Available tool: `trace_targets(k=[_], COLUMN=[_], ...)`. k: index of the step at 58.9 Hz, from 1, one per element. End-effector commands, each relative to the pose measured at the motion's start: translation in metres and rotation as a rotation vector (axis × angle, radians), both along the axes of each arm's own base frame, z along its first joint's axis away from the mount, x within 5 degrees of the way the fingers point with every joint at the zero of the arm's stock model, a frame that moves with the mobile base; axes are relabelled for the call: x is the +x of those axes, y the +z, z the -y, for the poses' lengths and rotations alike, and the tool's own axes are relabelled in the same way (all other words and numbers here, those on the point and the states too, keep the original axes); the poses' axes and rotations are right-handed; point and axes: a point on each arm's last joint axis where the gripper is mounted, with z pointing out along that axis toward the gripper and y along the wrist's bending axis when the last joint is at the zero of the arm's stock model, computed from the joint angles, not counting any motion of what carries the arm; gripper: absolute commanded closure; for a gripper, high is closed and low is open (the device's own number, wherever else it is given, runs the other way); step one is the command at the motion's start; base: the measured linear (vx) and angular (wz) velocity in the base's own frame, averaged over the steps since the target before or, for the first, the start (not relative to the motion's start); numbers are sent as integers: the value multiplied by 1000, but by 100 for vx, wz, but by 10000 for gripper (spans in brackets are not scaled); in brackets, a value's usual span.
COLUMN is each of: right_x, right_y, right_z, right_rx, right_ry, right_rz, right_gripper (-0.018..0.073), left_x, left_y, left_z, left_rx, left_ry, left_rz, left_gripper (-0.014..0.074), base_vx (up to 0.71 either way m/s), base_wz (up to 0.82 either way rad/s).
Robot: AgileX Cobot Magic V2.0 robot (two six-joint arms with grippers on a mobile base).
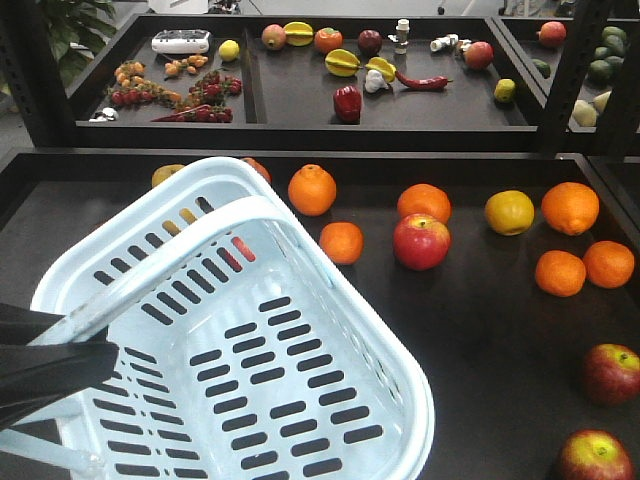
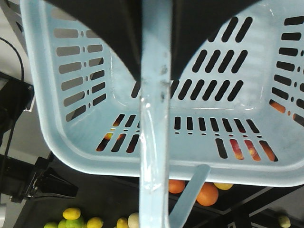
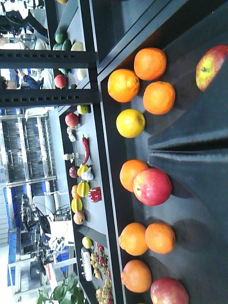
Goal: Pick three apples into basket with both arms
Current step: 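Drive up to the fruit table edge holding the basket in the left gripper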
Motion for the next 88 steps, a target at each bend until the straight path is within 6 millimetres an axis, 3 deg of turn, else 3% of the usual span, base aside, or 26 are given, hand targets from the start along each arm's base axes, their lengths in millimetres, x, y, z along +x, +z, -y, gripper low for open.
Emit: trace_targets(k=[1,88], right_x=[-1,-1], right_y=[4,4], right_z=[0,0], right_rx=[-21,-21], right_ry=[0,0], right_rz=[73,73], right_gripper=[568,568], left_x=[-1,-1], left_y=[17,17], left_z=[1,1], left_rx=[-101,-108], left_ry=[23,23], left_rz=[45,44], left_gripper=[602,602], base_vx=[5,1], base_wz=[-7,-1])
